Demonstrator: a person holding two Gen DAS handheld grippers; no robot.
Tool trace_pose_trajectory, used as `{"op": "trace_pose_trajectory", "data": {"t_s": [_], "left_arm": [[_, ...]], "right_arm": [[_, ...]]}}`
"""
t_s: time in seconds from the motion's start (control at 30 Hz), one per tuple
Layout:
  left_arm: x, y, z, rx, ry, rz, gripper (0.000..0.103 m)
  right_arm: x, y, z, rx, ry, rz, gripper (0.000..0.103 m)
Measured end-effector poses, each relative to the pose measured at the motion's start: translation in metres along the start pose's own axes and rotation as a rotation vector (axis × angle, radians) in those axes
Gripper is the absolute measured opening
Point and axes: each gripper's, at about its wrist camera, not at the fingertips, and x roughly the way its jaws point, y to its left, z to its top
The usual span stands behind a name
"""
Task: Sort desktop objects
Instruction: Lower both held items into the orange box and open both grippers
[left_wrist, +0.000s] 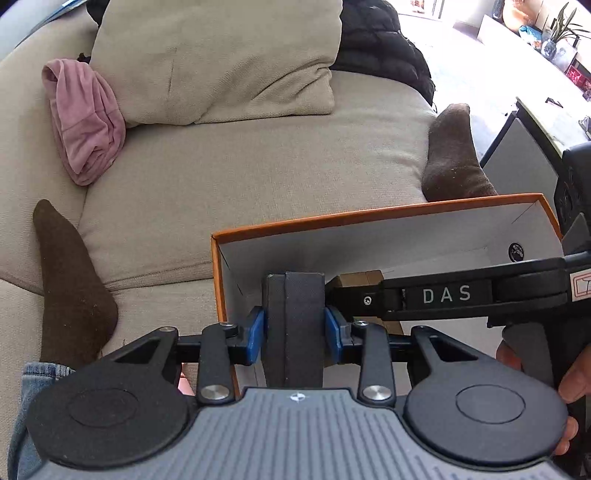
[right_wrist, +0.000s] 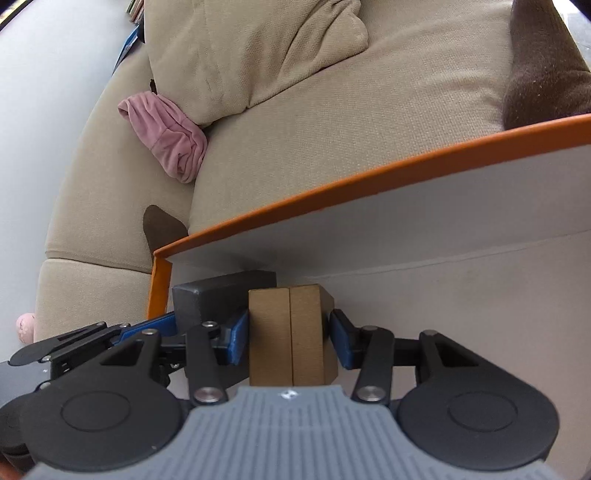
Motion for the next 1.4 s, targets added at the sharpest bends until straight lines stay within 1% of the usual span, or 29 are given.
{"op": "trace_pose_trajectory", "data": {"t_s": [0.03, 0.07, 0.1, 0.17, 0.23, 0.33, 0.37, 0.4, 0.47, 0.6, 0.7, 0.83, 0.97, 1.0, 1.07, 1.1, 1.17, 1.2, 1.3, 1.33, 1.4], "left_arm": [[-0.001, 0.001, -0.001, -0.001, -0.010, -0.008, 0.040], [-0.002, 0.002, -0.001, 0.001, -0.019, -0.013, 0.045], [-0.004, 0.003, -0.001, 0.003, -0.031, -0.025, 0.048], [-0.011, 0.004, -0.002, 0.012, -0.053, -0.034, 0.051], [-0.022, 0.005, -0.004, 0.023, -0.084, -0.038, 0.052], [-0.047, 0.015, -0.009, -0.005, -0.162, -0.065, 0.052], [-0.055, 0.018, -0.012, -0.010, -0.187, -0.074, 0.053], [-0.062, 0.022, -0.015, -0.019, -0.210, -0.078, 0.057], [-0.071, 0.030, -0.021, -0.048, -0.235, -0.066, 0.059], [-0.077, 0.047, -0.034, -0.105, -0.239, -0.045, 0.059], [-0.075, 0.057, -0.045, -0.132, -0.227, -0.035, 0.059], [-0.073, 0.072, -0.061, -0.177, -0.214, -0.030, 0.059], [-0.076, 0.086, -0.078, -0.225, -0.217, -0.032, 0.059], [-0.076, 0.090, -0.082, -0.239, -0.217, -0.032, 0.059], [-0.078, 0.098, -0.090, -0.270, -0.222, -0.028, 0.059], [-0.079, 0.102, -0.093, -0.288, -0.222, -0.024, 0.059], [-0.080, 0.111, -0.101, -0.331, -0.224, -0.008, 0.059], [-0.080, 0.115, -0.104, -0.347, -0.226, -0.004, 0.059], [-0.081, 0.128, -0.113, -0.395, -0.224, -0.001, 0.059], [-0.082, 0.133, -0.116, -0.410, -0.227, 0.001, 0.059], [-0.085, 0.139, -0.121, -0.433, -0.234, 0.003, 0.059]], "right_arm": [[0.001, -0.001, 0.000, 0.008, -0.001, 0.003, 0.049], [0.002, -0.001, 0.000, 0.015, -0.001, 0.005, 0.049], [0.002, -0.001, 0.000, 0.020, -0.001, 0.003, 0.049], [0.003, -0.001, -0.002, 0.028, -0.003, -0.006, 0.049], [0.005, 0.001, -0.002, 0.029, -0.003, -0.010, 0.049], [0.009, 0.005, -0.002, 0.029, -0.004, -0.021, 0.049], [0.010, 0.008, -0.001, 0.022, -0.007, -0.031, 0.049], [0.011, 0.011, -0.001, 0.009, -0.012, -0.040, 0.049], [0.014, 0.020, 0.000, -0.037, -0.028, -0.071, 0.049], [0.019, 0.033, 0.001, -0.101, -0.062, -0.127, 0.050], [0.023, 0.035, 0.000, -0.101, -0.059, -0.126, 0.052], [0.018, 0.038, 0.000, -0.140, -0.077, -0.128, 0.054], [0.002, 0.044, -0.006, -0.230, -0.074, -0.106, 0.065], [-0.002, 0.045, -0.009, -0.270, -0.062, -0.109, 0.068], [-0.002, 0.051, -0.015, -0.368, -0.013, -0.124, 0.081], [-0.001, 0.053, -0.019, -0.410, 0.016, -0.141, 0.083], [0.005, 0.056, -0.024, -0.461, 0.046, -0.194, 0.084], [0.010, 0.058, -0.026, -0.479, 0.064, -0.206, 0.084], [0.024, 0.065, -0.032, -0.518, 0.113, -0.208, 0.080], [0.028, 0.069, -0.035, -0.534, 0.116, -0.220, 0.077], [0.036, 0.074, -0.039, -0.564, 0.104, -0.265, 0.076]]}}
